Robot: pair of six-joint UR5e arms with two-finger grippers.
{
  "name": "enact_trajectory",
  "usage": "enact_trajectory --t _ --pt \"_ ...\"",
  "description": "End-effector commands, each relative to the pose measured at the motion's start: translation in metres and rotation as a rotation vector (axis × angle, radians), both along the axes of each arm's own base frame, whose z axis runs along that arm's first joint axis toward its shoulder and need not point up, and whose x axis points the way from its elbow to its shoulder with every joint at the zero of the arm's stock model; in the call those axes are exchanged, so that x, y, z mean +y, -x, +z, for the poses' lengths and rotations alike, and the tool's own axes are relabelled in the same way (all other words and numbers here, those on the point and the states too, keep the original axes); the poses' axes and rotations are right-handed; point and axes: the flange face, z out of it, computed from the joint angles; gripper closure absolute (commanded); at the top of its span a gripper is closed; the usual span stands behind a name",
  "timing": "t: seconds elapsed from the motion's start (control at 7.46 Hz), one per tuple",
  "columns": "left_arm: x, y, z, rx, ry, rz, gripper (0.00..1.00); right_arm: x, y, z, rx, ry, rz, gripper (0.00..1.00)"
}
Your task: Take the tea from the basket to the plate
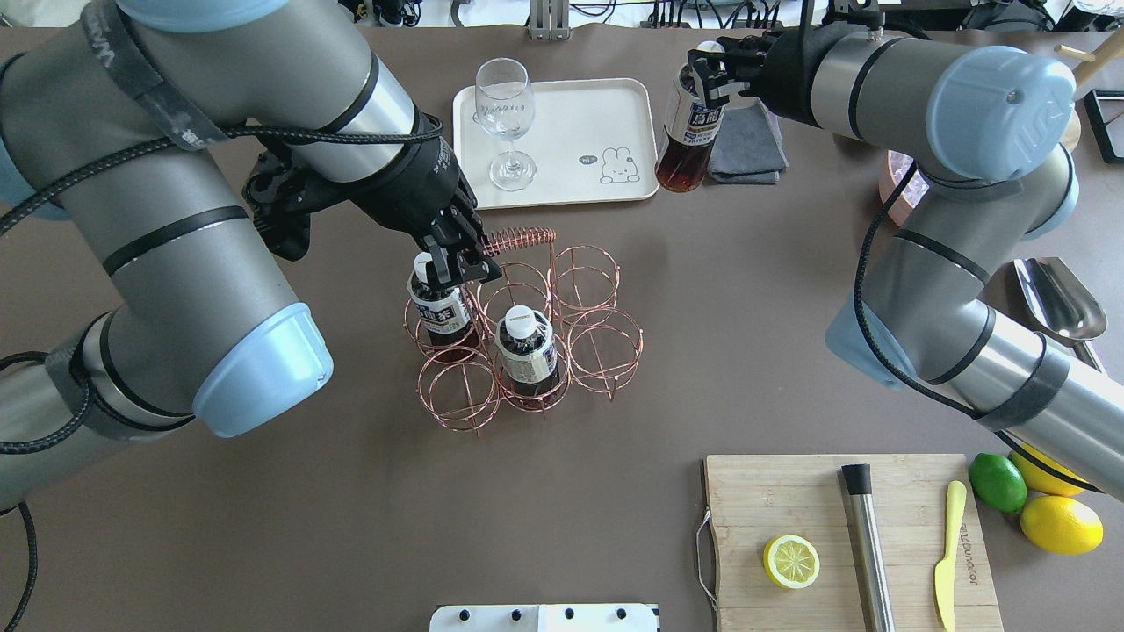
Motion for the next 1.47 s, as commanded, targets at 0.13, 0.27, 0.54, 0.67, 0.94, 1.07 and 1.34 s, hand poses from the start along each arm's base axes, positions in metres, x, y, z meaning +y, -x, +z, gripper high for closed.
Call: enact_trajectory --t 0.13,0.27,0.54,0.67,0.94,1.07,1.34 --pt "-0.028 0.137 0.019 0.014 -0.075 0.013 1.00 -0.059 0.051 0.011 -0.074 0.029 0.037 1.00" --pt "-0.018 0.154 0.032 -0.001 -0.104 0.036 1.00 -0.067 0.058 0.004 -0.081 0.036 0.044 1.00" --pt "-0.017 0.178 0.090 -0.050 -0.167 0.081 1.00 -0.068 0.067 -0.001 -0.086 0.038 0.046 1.00" --pt "-0.023 0.199 0.125 -0.076 -0.217 0.099 1.00 -0.060 0.080 -0.008 -0.088 0.028 0.064 1.00" --pt "-0.033 0.248 0.177 -0.143 -0.268 0.150 1.00 -0.048 0.098 -0.010 -0.086 0.021 0.072 1.00" --pt "-0.041 0.277 0.192 -0.165 -0.305 0.162 1.00 -0.042 0.105 -0.008 -0.084 0.020 0.077 1.00" --pt "-0.081 0.301 0.241 -0.271 -0.317 0.229 1.00 -0.035 0.114 -0.003 -0.077 0.021 0.080 1.00"
